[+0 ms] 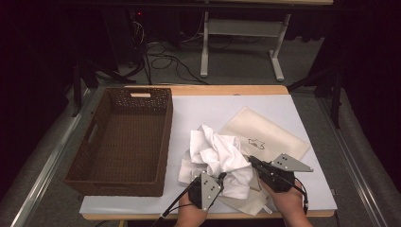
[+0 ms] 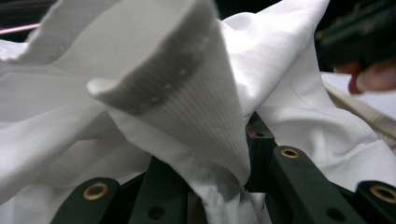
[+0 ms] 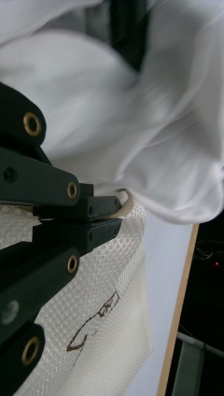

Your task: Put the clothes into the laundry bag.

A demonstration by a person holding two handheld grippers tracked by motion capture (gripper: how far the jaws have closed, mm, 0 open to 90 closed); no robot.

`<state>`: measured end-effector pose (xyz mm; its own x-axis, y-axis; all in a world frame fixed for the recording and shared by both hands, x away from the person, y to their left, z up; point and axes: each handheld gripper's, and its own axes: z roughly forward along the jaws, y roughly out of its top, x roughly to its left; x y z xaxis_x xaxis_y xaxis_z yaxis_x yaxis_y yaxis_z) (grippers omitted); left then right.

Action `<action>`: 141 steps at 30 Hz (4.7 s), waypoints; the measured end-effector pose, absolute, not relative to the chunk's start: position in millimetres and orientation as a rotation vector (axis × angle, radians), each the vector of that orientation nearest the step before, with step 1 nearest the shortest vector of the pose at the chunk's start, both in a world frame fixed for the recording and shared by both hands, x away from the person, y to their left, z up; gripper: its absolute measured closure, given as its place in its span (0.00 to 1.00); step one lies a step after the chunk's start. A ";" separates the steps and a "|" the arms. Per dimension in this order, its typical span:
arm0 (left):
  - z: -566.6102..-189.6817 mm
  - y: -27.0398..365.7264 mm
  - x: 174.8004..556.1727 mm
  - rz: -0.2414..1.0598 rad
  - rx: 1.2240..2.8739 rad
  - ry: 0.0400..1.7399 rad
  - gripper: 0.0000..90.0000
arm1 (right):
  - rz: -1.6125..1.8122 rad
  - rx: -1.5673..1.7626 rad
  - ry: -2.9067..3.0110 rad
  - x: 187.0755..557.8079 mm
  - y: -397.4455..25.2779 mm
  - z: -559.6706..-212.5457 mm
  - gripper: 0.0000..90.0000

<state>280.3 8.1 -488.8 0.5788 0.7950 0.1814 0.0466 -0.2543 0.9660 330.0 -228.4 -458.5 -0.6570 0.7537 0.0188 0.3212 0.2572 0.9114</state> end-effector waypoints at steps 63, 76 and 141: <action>-486.2 -12.0 287.5 0.444 1.877 0.668 0.44 | 1.428 0.930 2.091 321.6 -239.0 -454.0 1.00; -475.7 56.9 308.5 0.515 1.727 0.932 0.13 | 1.420 0.959 2.089 318.0 -238.3 -456.9 1.00; -517.8 59.8 319.3 0.343 1.896 0.934 0.76 | 1.402 0.934 2.081 313.6 -236.0 -457.8 1.00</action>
